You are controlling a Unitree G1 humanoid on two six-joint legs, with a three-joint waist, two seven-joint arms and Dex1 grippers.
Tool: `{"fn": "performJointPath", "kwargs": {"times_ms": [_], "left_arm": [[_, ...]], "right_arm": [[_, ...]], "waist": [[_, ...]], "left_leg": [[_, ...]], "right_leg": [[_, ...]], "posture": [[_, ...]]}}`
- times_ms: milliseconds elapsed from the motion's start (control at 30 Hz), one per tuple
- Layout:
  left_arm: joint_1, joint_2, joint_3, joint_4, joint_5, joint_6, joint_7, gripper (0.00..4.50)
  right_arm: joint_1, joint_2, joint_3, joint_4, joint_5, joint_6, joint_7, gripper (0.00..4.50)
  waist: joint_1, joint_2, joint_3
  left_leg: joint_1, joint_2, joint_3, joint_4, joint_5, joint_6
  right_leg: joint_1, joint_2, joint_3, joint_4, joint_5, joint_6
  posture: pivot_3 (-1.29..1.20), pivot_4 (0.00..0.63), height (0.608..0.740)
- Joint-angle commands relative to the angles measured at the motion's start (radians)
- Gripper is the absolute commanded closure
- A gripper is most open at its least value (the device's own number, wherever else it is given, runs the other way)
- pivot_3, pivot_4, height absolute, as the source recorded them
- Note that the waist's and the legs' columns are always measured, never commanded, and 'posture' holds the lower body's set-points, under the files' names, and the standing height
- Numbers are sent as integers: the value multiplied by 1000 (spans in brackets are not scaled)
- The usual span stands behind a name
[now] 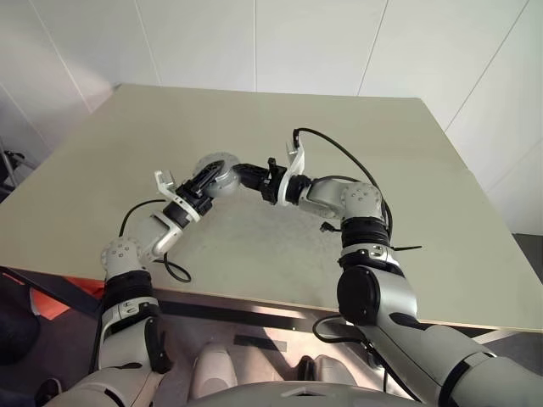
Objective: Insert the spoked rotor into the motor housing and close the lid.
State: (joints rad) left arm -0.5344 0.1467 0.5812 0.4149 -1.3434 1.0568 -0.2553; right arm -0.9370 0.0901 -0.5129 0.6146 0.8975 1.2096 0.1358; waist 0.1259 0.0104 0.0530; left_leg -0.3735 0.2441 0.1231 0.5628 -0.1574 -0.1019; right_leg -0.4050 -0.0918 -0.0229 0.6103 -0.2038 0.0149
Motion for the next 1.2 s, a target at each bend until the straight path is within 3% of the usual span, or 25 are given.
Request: {"fn": "performJointPath", "kwargs": {"times_ms": [33,300,433,600,1000,1200], "left_arm": [[-14,16,4,-27,6,-24,0,2247],[-11,15,8,-28,23,-45,-4,2247],[-11,16,12,-31,115,-188,-14,2247],[-58,55,96,116,229,-441,74,2247],[-83,102,95,227,363,-504,103,2247],[-67,120,94,231,405,-499,121,431]], "right_arm": [[-25,-24,20,-15,-17,-43,19,2989],[-20,-25,41,-41,-47,-125,16,386],[-15,-25,49,-39,-71,-182,13,386],[-2,-32,73,-57,-80,-188,26,386],[-11,-30,96,-49,-96,-203,37,386],[-11,-28,101,-45,-100,-197,38,351]], "waist": [[0,0,0],[0,0,0],[0,0,0],[-6,0,0],[8,-2,-1],[3,-2,-1]], "left_leg": [[0,0,0,0,0,0],[0,0,0,0,0,0],[0,0,0,0,0,0],[1,0,0,1,0,0],[-1,0,-1,3,0,0],[3,0,-1,3,0,-1]], "right_leg": [[0,0,0,0,0,0],[0,0,0,0,0,0],[0,0,0,0,0,0],[0,0,0,1,0,0],[1,-1,-1,1,1,0],[2,-1,0,6,0,-1]], "posture": [[0,0,740],[0,0,740],[0,0,740],[0,0,740],[0,0,740],[0,0,740]]}}
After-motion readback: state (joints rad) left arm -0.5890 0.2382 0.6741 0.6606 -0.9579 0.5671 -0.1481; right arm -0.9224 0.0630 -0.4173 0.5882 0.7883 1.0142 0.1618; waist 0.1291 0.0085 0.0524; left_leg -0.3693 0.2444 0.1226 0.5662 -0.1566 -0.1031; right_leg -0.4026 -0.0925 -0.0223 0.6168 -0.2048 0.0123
